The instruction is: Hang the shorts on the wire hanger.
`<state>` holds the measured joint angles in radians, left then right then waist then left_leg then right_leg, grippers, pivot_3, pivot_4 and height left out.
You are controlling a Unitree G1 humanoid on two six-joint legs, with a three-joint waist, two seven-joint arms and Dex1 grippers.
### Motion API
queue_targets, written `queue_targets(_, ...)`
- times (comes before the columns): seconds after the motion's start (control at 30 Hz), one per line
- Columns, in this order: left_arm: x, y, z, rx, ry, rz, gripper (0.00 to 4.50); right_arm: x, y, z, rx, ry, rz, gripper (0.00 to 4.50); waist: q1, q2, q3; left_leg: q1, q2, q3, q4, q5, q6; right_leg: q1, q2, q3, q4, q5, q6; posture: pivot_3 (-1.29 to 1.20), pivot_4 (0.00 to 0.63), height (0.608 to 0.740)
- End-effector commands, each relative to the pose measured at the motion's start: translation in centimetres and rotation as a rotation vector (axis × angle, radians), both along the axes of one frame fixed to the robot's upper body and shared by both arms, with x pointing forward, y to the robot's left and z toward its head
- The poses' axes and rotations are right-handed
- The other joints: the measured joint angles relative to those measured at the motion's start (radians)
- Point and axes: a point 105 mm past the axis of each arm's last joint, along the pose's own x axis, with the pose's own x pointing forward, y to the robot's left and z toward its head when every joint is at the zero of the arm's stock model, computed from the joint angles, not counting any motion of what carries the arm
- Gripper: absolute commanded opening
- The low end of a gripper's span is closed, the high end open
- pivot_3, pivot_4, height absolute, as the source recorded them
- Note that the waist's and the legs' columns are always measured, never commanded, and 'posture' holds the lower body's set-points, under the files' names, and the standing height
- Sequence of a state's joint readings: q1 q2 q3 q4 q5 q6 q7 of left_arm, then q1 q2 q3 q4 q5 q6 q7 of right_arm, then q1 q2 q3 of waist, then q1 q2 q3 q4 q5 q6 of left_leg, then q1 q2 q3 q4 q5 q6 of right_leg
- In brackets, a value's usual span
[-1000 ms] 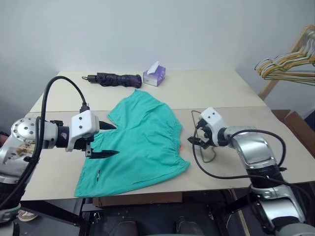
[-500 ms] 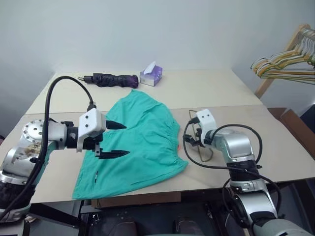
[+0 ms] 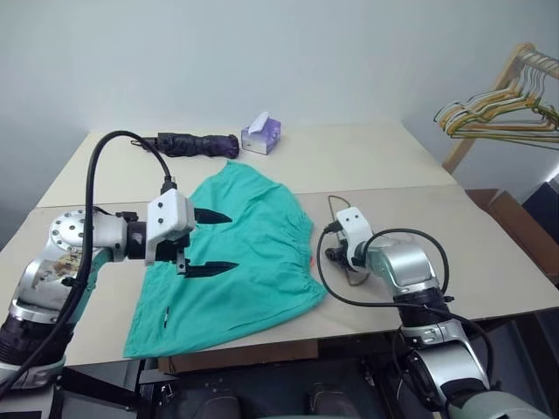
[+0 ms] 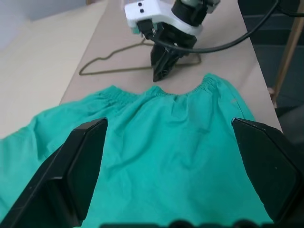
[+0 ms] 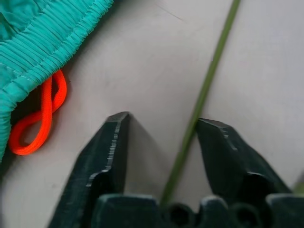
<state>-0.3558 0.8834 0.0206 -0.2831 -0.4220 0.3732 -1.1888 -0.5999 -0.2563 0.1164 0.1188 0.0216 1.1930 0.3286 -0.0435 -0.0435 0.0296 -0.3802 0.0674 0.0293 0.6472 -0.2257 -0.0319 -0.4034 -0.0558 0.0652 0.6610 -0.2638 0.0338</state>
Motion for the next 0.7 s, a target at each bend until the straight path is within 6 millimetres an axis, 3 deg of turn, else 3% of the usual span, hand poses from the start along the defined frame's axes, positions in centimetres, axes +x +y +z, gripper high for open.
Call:
queue_targets(0.03,0.1,-0.1,0.9,-0.004,-0.048,-0.001,4.50,-1.0,-1.1,-2.4,-0.020,0.090,-0.046,1.30,0.001,-0.002,-0.002,0.000,0.000,0.000,0.000,0.000,0.000,0.000,0.000,0.000,0.000,0.000,0.000,0.03,0.000,0.740)
queue_targets(0.1,0.1,-0.1,0.8,-0.007,-0.045,0.002,4.50,-0.9,-1.6,-2.6,-0.026,0.091,-0.060,0.50,0.000,-0.003,-0.002,0.000,0.000,0.000,0.000,0.000,0.000,0.000,0.000,0.000,-0.001,0.000,0.000,0.04,0.000,0.740)
queue_targets(0.17,0.2,-0.1,0.7,-0.003,-0.052,0.010,4.50,-0.8,-1.9,-2.6,-0.034,0.089,-0.067,0.04,0.000,-0.004,-0.003,0.000,0.000,0.000,0.000,0.000,0.000,0.001,0.000,0.000,-0.001,0.000,0.000,0.04,0.000,0.740)
queue_targets(0.33,0.6,0.0,0.5,-0.001,-0.064,0.047,4.50,-0.4,-2.9,-2.3,-0.056,0.068,-0.095,0.04,0.002,-0.004,-0.003,0.002,0.000,0.000,-0.001,0.000,0.000,0.002,0.000,0.000,-0.001,0.000,0.000,0.03,0.000,0.740)
queue_targets(0.43,1.5,-0.3,0.7,-0.056,-0.047,0.109,4.50,0.3,-3.3,-1.0,-0.058,-0.004,-0.110,0.04,0.004,-0.005,-0.004,0.002,0.000,0.000,-0.001,0.000,0.000,0.003,0.000,0.000,-0.002,0.000,0.000,0.03,0.000,0.740)
queue_targets(0.6,4.1,-2.2,2.2,-0.424,0.181,0.265,4.50,2.3,-3.5,4.7,-0.098,-0.288,-0.118,0.04,0.015,-0.003,-0.003,-0.002,-0.001,-0.003,0.000,0.000,0.000,0.002,0.000,-0.001,-0.004,0.001,0.001,0.02,0.000,0.740)
queue_targets(0.7,4.6,-3.7,2.9,-0.672,0.397,0.297,4.50,2.3,-2.1,8.9,-0.092,-0.503,-0.010,0.04,-0.001,-0.002,-0.002,-0.007,-0.002,-0.004,0.000,0.000,0.000,-0.003,0.000,0.000,-0.004,0.001,0.002,0.01,0.000,0.740)
